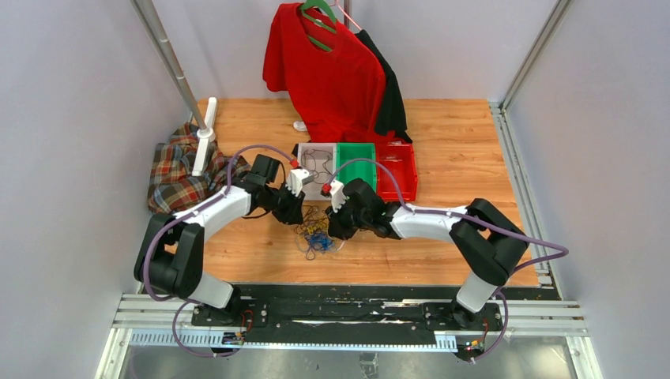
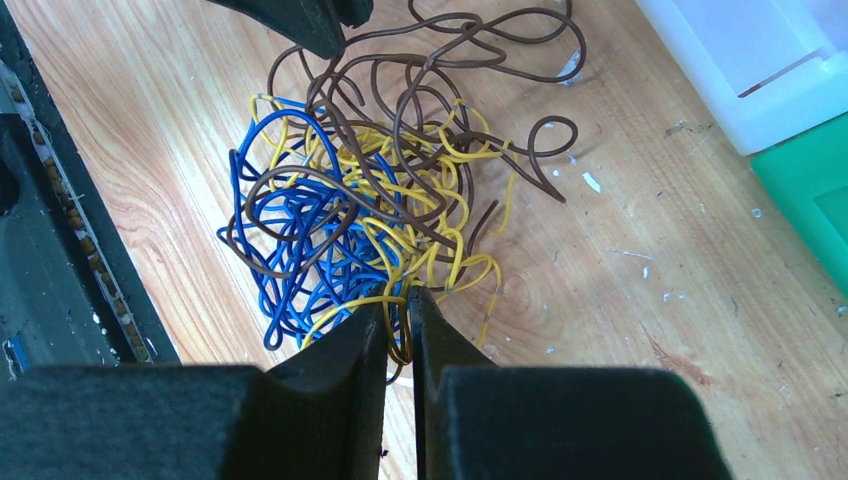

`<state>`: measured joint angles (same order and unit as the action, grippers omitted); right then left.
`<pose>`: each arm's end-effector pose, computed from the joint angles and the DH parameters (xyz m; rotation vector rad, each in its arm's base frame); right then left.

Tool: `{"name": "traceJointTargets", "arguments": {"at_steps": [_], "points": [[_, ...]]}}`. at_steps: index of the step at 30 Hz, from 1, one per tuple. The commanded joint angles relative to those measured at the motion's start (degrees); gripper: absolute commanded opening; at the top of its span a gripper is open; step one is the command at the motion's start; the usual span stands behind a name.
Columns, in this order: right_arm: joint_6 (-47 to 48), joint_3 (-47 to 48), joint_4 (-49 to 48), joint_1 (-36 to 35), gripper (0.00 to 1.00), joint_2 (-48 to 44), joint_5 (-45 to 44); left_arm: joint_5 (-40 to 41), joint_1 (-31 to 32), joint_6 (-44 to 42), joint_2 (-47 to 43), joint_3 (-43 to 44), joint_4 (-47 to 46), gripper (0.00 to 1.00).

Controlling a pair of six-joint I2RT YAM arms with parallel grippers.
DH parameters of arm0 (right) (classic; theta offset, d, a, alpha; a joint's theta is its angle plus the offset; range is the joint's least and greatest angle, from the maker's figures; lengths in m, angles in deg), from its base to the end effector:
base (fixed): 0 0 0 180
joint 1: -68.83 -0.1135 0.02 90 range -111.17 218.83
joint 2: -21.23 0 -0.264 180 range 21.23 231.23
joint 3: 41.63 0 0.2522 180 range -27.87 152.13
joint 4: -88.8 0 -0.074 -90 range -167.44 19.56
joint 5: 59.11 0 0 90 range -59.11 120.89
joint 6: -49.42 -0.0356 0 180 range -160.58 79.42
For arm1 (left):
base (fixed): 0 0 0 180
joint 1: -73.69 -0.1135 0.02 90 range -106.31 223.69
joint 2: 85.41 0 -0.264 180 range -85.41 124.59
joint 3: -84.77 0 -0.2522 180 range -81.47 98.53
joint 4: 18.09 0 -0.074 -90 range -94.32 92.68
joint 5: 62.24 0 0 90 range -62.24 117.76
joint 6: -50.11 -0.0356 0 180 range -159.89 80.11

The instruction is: Untangle the cables

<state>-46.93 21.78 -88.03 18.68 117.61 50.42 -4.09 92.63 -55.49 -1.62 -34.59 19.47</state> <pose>0.2137 0.2746 0.1752 -1.0479 2.0658 0.9047 0.2534 -0.1068 0.1859 0.9395 2.3810 -0.7475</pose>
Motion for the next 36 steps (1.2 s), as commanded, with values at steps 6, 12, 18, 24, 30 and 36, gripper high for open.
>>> {"name": "traceJointTargets", "arguments": {"at_steps": [6, 12, 18, 24, 30, 36], "points": [[0.4, 0.9, 0.0, 2.0, 0.24, -2.2, 2.0, -3.8, 0.4, -1.2, -8.4, 1.0, 5.4, 0.01], [0.4, 2.8, 1.7, 5.3, 0.49, -6.4, 5.7, -2.7, 0.4, -1.2, -13.3, 2.9, 8.9, 0.01], [0.7, 6.8, 2.5, 7.6, 0.51, -4.5, 7.9, -1.0, 0.4, -0.7, -12.2, 3.8, 9.6, 0.03], [-1.3, 14.2, 4.4, 7.9, 0.53, 5.1, 13.3, -0.4, -0.4, -0.1, -11.6, 6.3, 12.9, 0.61], [-3.6, 17.8, 4.1, 6.9, 0.52, 11.4, 13.8, 0.8, -3.6, -0.7, -14.0, 7.1, 15.1, 0.98], [-5.9, 18.3, 1.8, 6.7, 0.24, 13.5, 17.5, 2.1, -3.9, -1.0, -14.6, 7.4, 16.1, 0.98]]}}
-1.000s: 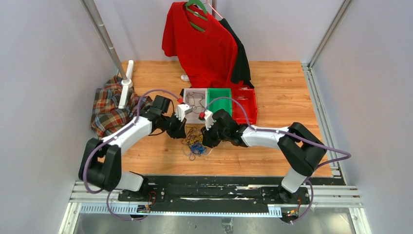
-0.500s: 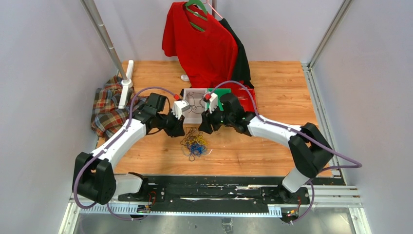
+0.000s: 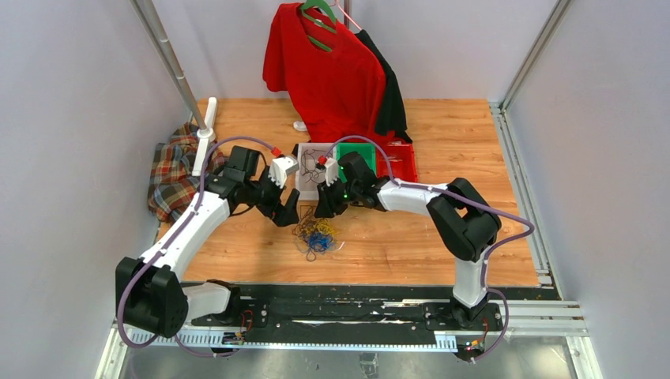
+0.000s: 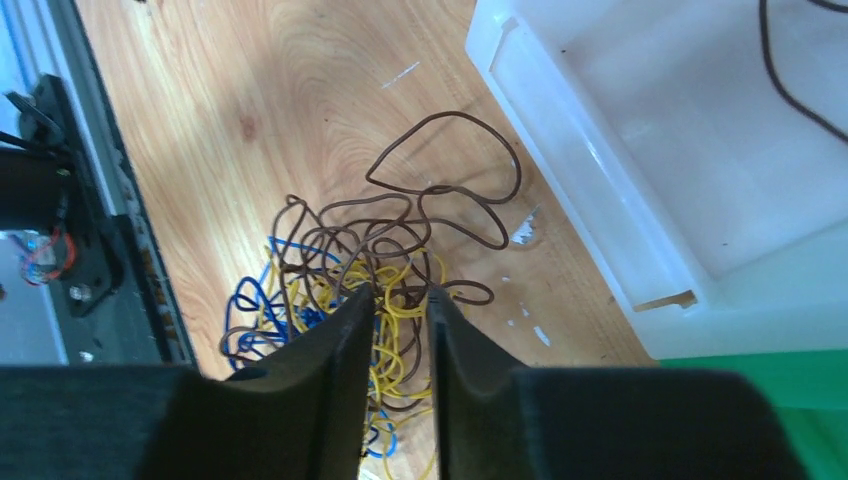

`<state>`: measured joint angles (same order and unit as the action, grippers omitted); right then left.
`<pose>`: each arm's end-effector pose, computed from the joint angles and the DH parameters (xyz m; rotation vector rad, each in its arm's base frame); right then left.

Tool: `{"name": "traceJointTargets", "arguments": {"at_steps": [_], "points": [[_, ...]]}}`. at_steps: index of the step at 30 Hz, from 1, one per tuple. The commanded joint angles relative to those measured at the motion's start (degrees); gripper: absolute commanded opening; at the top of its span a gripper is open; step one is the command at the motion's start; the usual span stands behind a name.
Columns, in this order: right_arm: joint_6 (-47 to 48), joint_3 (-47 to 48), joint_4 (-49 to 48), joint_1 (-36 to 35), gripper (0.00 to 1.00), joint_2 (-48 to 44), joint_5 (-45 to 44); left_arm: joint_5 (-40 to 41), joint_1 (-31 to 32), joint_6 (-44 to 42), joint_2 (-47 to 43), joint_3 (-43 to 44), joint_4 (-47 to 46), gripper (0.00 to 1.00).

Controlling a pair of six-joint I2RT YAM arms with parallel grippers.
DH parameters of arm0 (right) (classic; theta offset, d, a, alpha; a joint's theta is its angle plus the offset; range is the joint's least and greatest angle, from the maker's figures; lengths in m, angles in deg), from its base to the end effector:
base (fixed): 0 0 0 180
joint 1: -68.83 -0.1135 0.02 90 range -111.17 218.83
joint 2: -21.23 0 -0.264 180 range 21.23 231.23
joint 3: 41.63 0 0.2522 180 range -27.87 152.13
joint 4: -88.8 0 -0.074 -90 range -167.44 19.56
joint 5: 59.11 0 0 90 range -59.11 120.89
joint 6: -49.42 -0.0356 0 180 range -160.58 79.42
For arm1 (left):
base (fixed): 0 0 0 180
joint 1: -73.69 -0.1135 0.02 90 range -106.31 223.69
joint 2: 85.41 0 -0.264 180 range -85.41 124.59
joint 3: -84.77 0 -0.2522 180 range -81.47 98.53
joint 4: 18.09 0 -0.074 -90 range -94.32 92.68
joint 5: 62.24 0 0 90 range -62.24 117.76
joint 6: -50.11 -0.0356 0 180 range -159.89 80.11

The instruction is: Untangle the cables

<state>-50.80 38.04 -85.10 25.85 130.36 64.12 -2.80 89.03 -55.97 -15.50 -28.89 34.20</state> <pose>0.2870 0.2941 0.1785 -0.9817 2.0952 1.1369 0.2264 -0.0809 0.2591 0.8671 2.3184 -0.6689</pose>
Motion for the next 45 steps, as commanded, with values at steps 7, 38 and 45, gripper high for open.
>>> {"name": "traceJointTargets", "arguments": {"at_steps": [7, 38, 45], "points": [[-4.0, -0.7, -7.2, -0.4, 0.01, -2.0, 9.2, -2.0, -0.3, 2.0, 2.4, 0.3, -1.5, 0.98], [-13.8, -8.4, -23.3, -0.3, 0.01, -13.7, 18.8, -21.7, -0.3, -1.2, 3.8, -6.5, -9.2, 0.90], [-13.2, -10.9, -22.0, 1.3, 0.01, -15.4, 16.8, -20.8, -0.3, -0.5, 7.6, -6.0, -12.2, 0.81]]}}
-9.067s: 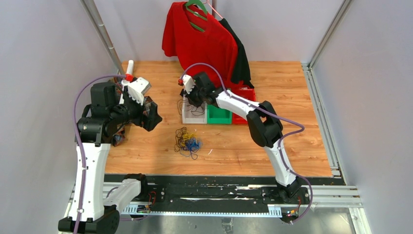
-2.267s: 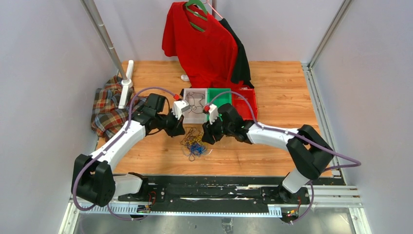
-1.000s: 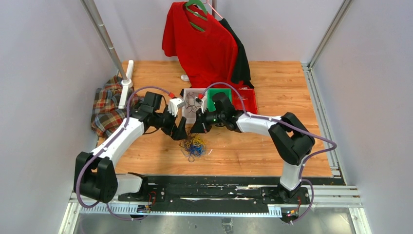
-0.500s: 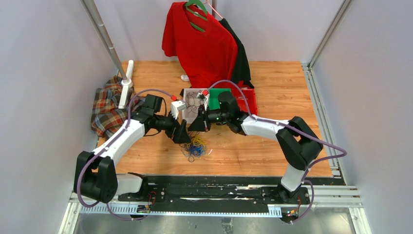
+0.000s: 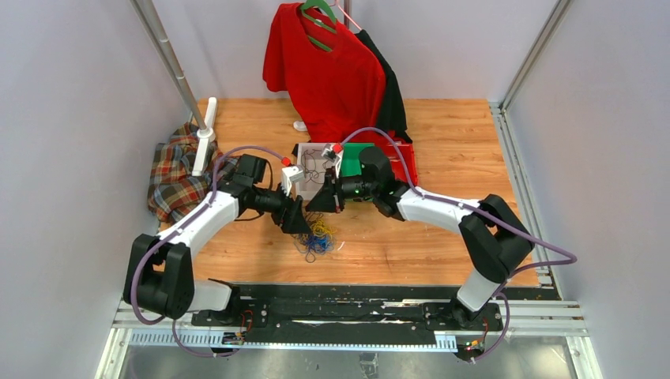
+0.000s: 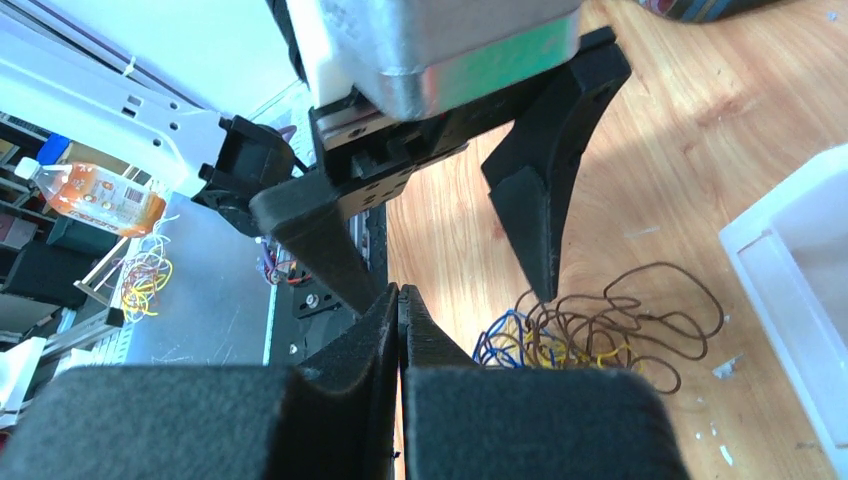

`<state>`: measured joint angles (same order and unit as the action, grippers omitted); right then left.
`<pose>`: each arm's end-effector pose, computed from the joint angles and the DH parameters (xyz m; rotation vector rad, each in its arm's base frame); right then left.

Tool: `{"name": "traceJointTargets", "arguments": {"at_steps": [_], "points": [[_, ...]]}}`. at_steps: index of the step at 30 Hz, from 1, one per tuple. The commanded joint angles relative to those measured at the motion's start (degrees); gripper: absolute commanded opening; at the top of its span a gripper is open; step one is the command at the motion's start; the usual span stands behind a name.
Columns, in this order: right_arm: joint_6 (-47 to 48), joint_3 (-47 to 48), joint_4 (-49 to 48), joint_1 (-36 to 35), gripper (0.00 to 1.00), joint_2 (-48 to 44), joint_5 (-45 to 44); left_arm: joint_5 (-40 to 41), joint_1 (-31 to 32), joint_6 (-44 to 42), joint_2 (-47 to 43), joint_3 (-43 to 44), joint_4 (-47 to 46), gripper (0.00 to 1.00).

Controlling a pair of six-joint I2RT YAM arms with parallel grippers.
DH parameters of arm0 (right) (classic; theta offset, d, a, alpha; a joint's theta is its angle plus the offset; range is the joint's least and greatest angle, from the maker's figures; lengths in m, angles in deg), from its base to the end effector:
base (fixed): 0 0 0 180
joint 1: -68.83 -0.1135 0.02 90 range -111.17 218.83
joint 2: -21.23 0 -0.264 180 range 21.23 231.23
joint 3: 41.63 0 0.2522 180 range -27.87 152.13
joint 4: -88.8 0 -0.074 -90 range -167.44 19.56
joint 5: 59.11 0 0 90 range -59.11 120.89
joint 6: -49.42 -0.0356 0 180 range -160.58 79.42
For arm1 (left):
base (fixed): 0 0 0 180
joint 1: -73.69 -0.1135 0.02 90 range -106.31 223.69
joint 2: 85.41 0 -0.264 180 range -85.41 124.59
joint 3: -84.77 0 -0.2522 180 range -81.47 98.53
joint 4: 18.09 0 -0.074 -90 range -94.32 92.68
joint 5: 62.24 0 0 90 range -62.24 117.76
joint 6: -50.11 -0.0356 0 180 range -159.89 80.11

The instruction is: Untangle the cables

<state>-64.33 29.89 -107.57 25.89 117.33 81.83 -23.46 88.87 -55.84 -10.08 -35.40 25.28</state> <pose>0.2541 0.2742 0.2573 -1.0311 1.6493 1.5715 0.2301 -0.0912 0.2191 0.9414 2.1996 -1.1323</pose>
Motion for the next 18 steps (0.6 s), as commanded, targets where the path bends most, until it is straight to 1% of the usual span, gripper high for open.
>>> {"name": "traceJointTargets", "arguments": {"at_steps": [1, 2, 3, 5, 7, 9, 11, 12, 15, 18], "points": [[0.4, -3.9, 0.4, 1.9, 0.01, -2.8, -2.0, 0.6, -0.2, -0.4, 2.8, 0.5, -3.8, 0.79], [0.5, -5.1, 0.7, 2.5, 0.01, -3.4, -3.1, 1.3, -0.2, 0.1, 3.5, 0.5, -4.3, 0.78], [0.7, -6.3, 1.0, 3.2, 0.04, -4.3, -4.4, 2.0, -0.2, 0.8, 4.2, 0.5, -4.8, 0.76], [2.3, -8.6, 2.7, 4.1, 0.14, -6.2, -7.9, 2.9, -0.1, 1.3, 5.8, 0.9, -5.4, 0.73], [5.3, -10.3, 5.9, 4.3, 0.26, -8.1, -11.9, 3.4, -0.1, 1.7, 7.2, 1.2, -6.2, 0.67], [6.3, -11.1, 7.5, 4.3, 0.33, -9.1, -14.1, 3.4, 0.1, 2.1, 8.9, 1.6, -7.0, 0.63], [7.2, -11.3, 8.8, 4.3, 0.43, -9.7, -15.7, 3.1, 0.7, 1.7, 10.4, 2.1, -7.1, 0.57], [7.5, -11.4, 9.3, 4.3, 0.46, -10.0, -16.4, 3.1, 1.1, 1.6, 11.2, 2.1, -7.3, 0.53], [7.5, -11.5, 9.1, 4.3, 0.52, -10.2, -17.1, 3.3, 1.9, 1.4, 13.5, 2.5, -7.5, 0.40], [7.2, -11.3, 8.4, 4.1, 0.52, -9.6, -16.8, 2.5, 1.9, 1.3, 14.0, 3.9, -5.9, 0.21]]}}
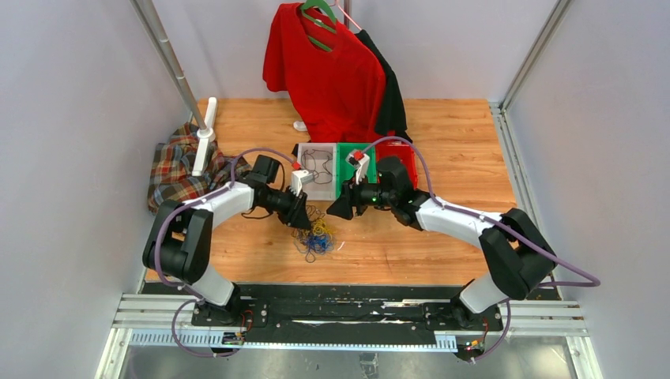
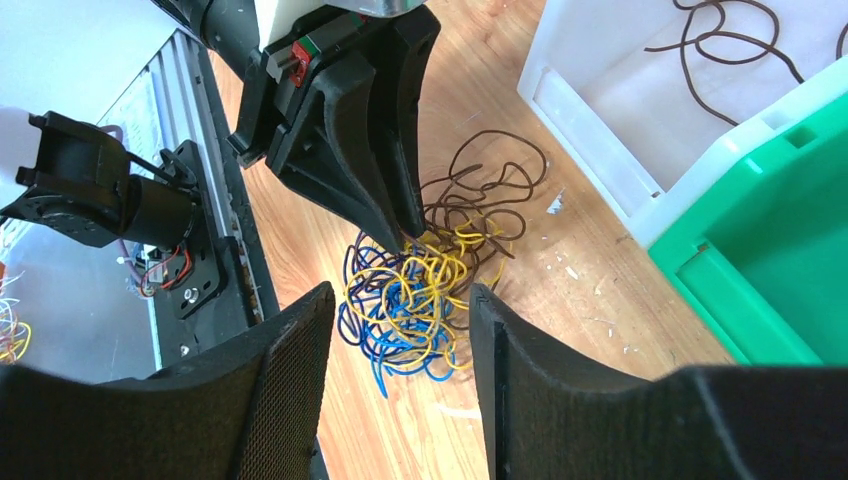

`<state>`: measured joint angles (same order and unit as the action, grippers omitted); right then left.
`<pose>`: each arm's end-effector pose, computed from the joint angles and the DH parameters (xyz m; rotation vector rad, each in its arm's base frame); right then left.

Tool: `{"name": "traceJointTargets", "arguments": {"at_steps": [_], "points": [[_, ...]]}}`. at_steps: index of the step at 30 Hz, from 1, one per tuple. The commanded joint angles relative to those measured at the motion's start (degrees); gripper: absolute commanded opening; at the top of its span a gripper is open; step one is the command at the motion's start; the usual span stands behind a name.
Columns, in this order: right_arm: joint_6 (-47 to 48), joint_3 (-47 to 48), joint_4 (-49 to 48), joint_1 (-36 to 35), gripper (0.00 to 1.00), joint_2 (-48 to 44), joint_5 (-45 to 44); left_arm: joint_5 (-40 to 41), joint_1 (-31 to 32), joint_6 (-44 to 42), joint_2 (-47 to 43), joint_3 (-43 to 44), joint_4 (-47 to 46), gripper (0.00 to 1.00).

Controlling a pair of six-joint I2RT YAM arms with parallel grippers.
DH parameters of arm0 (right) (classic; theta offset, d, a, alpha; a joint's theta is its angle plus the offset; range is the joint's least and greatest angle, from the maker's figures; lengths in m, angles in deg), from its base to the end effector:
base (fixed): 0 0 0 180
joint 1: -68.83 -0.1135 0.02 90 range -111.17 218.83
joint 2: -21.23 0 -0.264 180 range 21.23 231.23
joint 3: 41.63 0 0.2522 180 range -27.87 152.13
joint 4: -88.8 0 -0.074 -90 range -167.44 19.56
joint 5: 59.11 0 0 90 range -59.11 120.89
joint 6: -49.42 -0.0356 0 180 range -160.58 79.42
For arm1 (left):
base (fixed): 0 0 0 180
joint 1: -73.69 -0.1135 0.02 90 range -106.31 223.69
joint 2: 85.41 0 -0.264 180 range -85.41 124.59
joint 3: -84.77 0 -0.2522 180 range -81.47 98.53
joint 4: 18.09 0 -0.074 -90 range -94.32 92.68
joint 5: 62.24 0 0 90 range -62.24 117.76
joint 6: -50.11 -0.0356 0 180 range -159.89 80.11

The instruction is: Untangle the cables

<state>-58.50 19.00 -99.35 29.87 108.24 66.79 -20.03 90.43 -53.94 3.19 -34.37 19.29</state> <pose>0.2434 0.2236 0.2329 -0.8162 1.8584 1.2438 0.2586 -0.1053 0.1712 0.9037 2.3572 -1.1258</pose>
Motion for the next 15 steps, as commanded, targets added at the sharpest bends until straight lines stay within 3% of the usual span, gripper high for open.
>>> {"name": "traceJointTargets", "arguments": {"at_steps": [1, 6, 15], "points": [[1.2, -0.3, -0.1, 0.0, 0.51, 0.0, -1.5, -1.4, 0.4, -1.2, 0.1, 3.5, 1.6, 0.13], [1.4, 1.2, -0.5, -1.6, 0.51, 2.3, -2.1, -1.9, 0.3, -2.9, -8.5, 4.2, 7.5, 0.01], [1.7, 4.8, -1.1, -4.2, 0.61, 3.2, -4.1, -2.6, 0.4, -3.4, -18.0, 3.7, 12.8, 0.01]]}}
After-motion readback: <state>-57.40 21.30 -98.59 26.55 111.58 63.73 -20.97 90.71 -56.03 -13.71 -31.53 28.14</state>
